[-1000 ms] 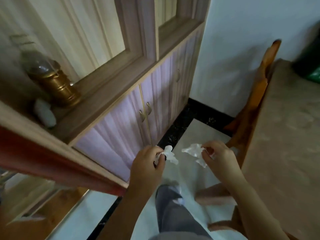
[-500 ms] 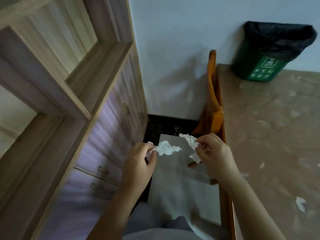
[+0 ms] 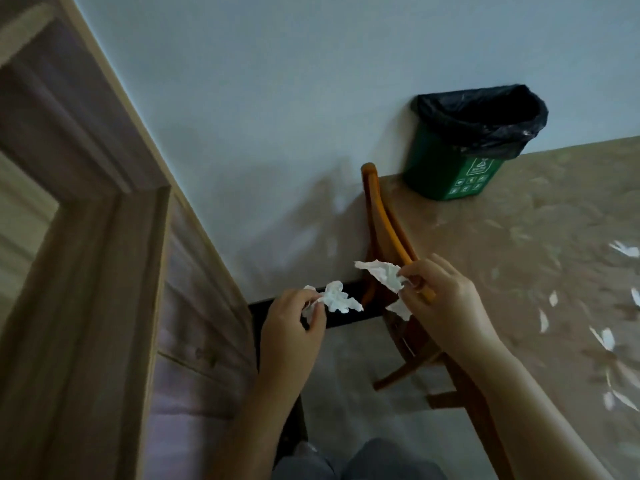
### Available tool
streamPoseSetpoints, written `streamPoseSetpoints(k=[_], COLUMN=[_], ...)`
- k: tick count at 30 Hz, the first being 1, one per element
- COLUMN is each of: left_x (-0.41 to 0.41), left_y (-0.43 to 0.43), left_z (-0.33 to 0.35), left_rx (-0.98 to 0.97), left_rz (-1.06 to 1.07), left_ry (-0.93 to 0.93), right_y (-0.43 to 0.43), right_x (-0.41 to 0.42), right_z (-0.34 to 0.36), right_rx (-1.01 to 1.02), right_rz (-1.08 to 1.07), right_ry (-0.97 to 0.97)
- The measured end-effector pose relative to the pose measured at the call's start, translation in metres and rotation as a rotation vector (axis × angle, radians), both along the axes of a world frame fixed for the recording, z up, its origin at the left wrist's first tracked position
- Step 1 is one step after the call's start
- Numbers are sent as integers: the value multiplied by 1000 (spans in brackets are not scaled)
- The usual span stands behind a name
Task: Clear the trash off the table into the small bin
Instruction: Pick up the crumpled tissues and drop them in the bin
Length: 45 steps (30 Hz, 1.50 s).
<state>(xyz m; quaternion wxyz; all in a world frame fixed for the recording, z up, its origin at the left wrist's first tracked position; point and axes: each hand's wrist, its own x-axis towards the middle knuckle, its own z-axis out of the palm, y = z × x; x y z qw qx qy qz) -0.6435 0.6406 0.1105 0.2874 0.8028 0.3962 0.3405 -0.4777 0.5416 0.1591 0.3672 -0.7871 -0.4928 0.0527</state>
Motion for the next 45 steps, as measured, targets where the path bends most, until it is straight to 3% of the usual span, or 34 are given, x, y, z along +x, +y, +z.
streamPoseSetpoints(k=[11, 17, 29, 34, 39, 45], left_x=[107, 194, 300, 326, 347, 387], left_y=[106, 160, 207, 227, 243, 255], left_z=[6, 32, 56, 69, 75, 80], left_rx=[16, 49, 118, 164, 197, 163], left_rz=[-201, -338, -497, -561, -613, -669], left_ry=[-21, -58, -88, -136, -156, -194], right_y=[82, 106, 129, 158, 179, 162], right_x=[97, 181, 315, 358, 375, 345], right_z=[-9, 1, 33, 31, 19, 4], right_rx=[49, 137, 219, 202, 90, 18], right_rz=[-186, -391, -588, -714, -784, -867], right_ry=[-16, 8, -159, -75, 30, -35])
